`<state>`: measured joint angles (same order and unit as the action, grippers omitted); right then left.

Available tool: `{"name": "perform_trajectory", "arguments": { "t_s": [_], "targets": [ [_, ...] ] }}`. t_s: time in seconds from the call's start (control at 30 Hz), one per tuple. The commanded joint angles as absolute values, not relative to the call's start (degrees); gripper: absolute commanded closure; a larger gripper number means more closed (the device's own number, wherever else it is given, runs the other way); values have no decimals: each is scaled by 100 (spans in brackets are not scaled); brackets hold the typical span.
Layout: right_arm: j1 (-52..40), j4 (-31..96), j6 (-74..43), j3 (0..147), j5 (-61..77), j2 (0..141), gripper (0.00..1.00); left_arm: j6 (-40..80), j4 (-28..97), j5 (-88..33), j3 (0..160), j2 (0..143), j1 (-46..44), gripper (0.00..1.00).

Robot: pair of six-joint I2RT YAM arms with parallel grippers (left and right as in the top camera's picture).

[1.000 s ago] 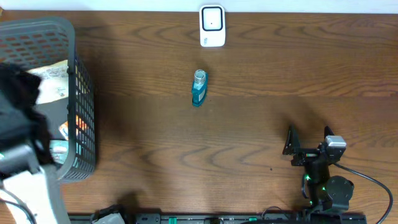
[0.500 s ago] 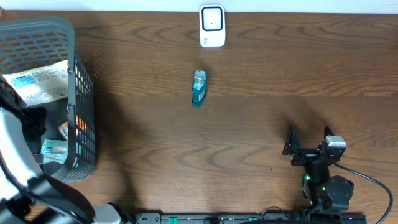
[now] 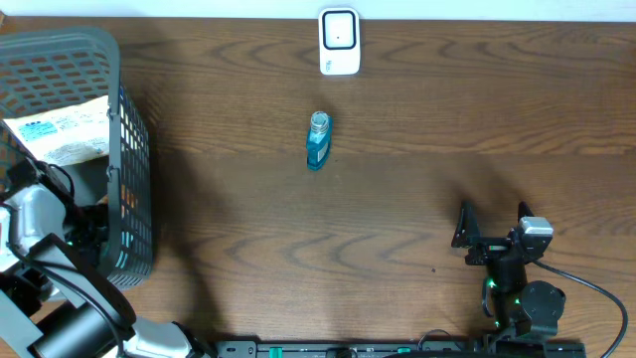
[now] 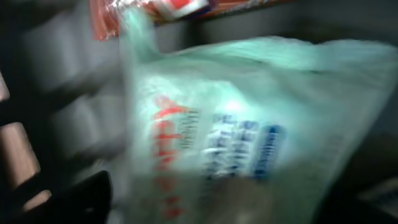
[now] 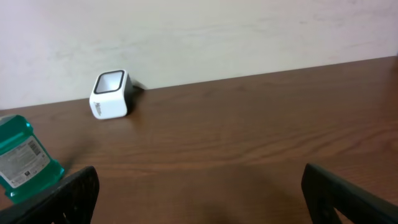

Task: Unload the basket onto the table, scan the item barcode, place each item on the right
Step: 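Reach the left gripper into the basket and grasp the green wipes pack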

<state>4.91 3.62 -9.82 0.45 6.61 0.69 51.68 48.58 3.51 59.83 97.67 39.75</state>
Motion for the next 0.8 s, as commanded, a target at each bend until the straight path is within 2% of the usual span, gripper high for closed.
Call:
{"name": "perform_trajectory", "arguments": {
  "t_s": [0.0, 0.1, 0.23, 0.57, 0.77],
  "targets": [
    [460, 370, -937, 32, 655, 43, 1, 5175, 4644, 449, 5688, 9810, 3994, 30],
    [460, 370, -937, 32, 655, 43, 1, 5175, 4574, 451, 5596, 9810, 3994, 68],
    [460, 370, -937, 32, 655, 43, 1, 5151, 4641, 447, 5684, 9631, 3994, 87],
    [460, 370, -937, 32, 655, 43, 1, 5111, 5688, 283, 7660, 8034, 3994, 86],
    [460, 370, -937, 32, 655, 43, 1, 5177, 5481, -1026, 8860, 6978, 3909, 85]
  ]
}}
